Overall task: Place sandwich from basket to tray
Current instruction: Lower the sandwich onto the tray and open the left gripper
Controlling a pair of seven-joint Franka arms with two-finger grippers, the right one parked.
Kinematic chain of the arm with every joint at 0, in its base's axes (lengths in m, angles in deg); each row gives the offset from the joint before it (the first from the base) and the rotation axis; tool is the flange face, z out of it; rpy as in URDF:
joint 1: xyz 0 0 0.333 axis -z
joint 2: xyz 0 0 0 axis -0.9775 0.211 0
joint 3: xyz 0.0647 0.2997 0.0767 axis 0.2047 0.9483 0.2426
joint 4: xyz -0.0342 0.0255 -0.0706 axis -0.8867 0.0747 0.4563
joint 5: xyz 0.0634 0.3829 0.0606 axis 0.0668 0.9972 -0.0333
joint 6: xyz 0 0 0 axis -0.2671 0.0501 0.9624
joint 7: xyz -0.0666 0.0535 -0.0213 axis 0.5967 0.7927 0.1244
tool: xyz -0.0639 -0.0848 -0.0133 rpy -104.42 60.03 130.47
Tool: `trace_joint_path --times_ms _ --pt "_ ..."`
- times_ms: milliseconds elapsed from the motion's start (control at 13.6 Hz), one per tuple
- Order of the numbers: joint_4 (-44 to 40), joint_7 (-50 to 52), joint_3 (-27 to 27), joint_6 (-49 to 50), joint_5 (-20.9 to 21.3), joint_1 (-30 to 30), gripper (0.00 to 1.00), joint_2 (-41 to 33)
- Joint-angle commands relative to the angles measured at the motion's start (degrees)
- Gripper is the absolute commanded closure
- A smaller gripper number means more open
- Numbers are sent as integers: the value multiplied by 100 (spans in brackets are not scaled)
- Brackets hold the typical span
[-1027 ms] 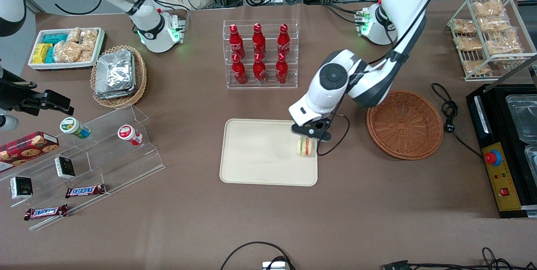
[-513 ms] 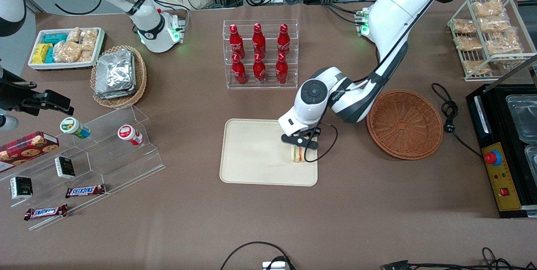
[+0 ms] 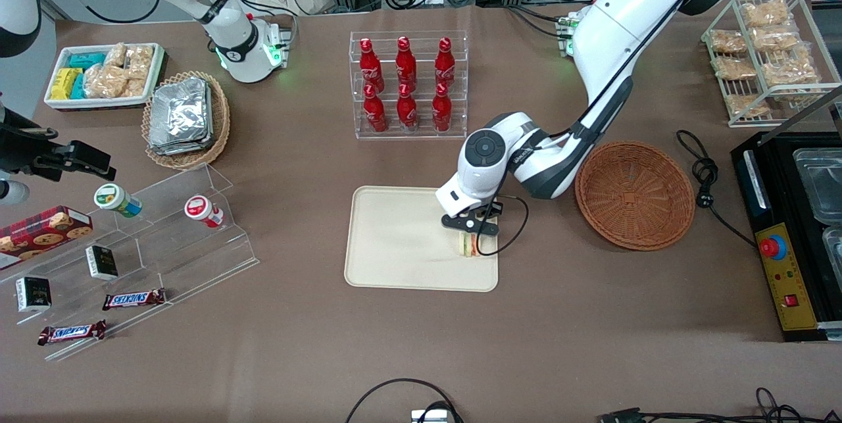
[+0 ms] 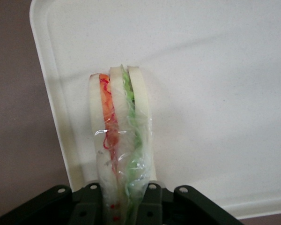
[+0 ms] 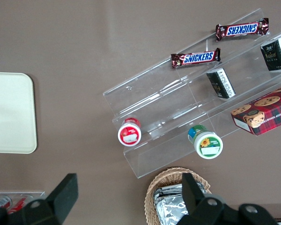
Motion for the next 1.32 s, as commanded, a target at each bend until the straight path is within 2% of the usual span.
trace_joint_path --times_ms 0,73,147,220,513,880,1100,1247 --pt "-251 342 49 -12 265 90 71 209" --pt "-321 403 50 -3 265 90 47 253" --pt "-365 491 50 -3 274 125 8 280" --pt "-383 509 50 -3 265 125 0 280" --pt "-514 527 41 189 256 117 0 175" --pt "-1585 816 14 1761 -7 99 0 61" --pt "-1877 826 32 2158 -262 -50 0 -194" --pt "-1877 782 32 2343 -280 -269 0 -431"
